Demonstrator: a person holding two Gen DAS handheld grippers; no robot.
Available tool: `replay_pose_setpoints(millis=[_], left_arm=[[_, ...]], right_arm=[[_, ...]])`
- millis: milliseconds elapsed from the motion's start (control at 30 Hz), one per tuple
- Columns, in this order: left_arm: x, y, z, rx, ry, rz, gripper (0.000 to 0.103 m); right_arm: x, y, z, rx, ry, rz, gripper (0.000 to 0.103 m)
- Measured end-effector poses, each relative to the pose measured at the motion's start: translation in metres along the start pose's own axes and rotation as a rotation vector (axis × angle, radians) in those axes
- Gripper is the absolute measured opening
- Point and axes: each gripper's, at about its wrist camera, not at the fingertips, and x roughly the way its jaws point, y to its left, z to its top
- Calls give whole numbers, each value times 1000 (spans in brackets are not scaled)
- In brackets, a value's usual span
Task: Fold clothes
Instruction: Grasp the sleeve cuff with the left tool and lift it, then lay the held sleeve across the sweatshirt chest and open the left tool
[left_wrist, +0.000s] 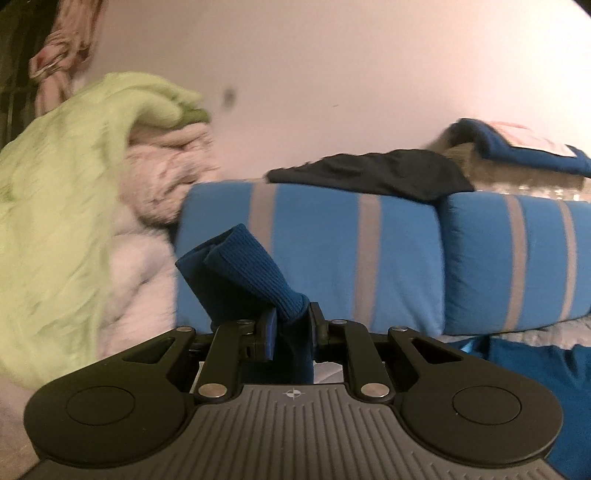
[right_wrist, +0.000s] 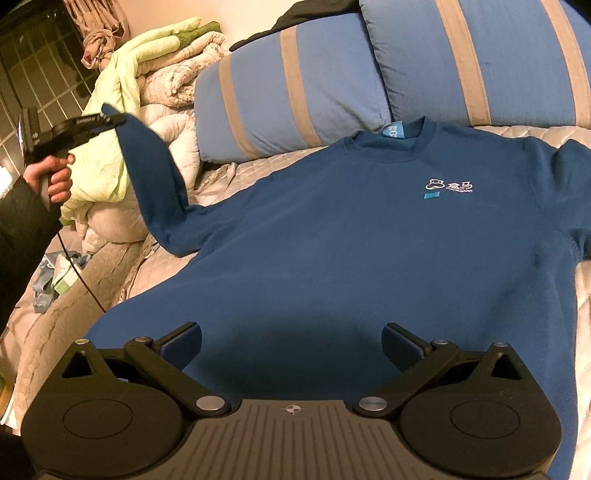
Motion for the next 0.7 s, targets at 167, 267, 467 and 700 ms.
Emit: replay_pose_setpoints(millis=[167, 267, 467, 700], left_arm=[[6, -41, 9, 41, -16, -72, 17], [10, -68, 13, 70, -23, -124, 17], [16, -134, 6, 157, -33, -259, 17], [13, -223, -25, 306, -40, -399, 28]], right_arm=[[0, -2, 0, 11, -4, 7, 103], [-1, -3, 0, 18, -6, 11, 103], [0, -3, 0, 22, -8, 9, 103], [-2, -3, -3, 31, -25, 3, 103]])
